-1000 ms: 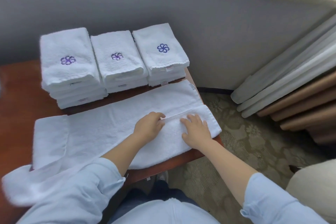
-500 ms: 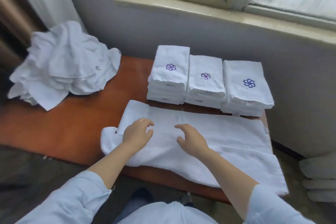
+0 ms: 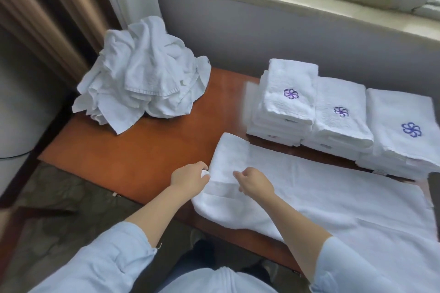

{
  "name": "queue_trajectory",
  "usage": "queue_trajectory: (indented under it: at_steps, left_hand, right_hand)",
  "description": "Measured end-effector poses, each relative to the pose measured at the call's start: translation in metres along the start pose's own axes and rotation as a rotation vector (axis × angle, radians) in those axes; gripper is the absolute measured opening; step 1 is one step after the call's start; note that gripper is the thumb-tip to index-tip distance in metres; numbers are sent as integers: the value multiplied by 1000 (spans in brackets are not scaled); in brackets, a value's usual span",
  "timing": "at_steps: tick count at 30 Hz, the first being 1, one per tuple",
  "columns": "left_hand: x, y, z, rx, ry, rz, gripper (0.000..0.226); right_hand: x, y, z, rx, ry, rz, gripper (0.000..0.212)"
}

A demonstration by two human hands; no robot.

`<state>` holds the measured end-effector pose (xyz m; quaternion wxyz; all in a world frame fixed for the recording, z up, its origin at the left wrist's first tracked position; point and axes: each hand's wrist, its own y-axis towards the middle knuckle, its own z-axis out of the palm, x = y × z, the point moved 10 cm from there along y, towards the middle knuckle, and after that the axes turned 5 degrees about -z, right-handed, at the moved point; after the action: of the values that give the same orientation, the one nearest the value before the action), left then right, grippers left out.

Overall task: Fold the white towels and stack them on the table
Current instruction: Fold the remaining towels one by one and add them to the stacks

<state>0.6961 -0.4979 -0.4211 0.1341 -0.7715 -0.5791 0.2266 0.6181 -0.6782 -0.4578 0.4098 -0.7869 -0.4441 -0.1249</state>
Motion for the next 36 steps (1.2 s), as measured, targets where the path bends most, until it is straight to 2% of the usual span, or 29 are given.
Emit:
queue_trajectory:
  at_steps: [2,5,8,11,15,19,22,28,32,36]
  left_hand:
    - [4,4,4,41,-28,0,29]
    - [11,8,10,131,-58,-4,26]
    - [22,10,7,185,-107,-6,22]
    - [42,9,-1,224,-148,-39,13]
    - [83,-3,6,351,-243,-124,14]
    - [121,-20,34,485,-308,-216,21]
    - [145,-27,49,489,-245,-270,25]
    - [138,-14,36,298,-302,-248,40]
    - [117,-11,42,364,-170,-240,49]
    - [91,-5,41,348,-28,-113,32]
  right_hand:
    - [3,4,8,24,20,58,43]
    - [12,10,14,28,114,87,11]
    - [42,17,6,-83,241,0,22]
    - [86,27,8,-116,340,-121,17]
    - [140,39,32,-59,290,-238,12]
    - [168,45,79,145,193,-317,6]
    - [172,39,100,218,133,-365,9]
    - [160,28,78,124,102,-348,28]
    - [130,23,58,114,36,-257,26]
    - [95,14,51,162,-40,-224,23]
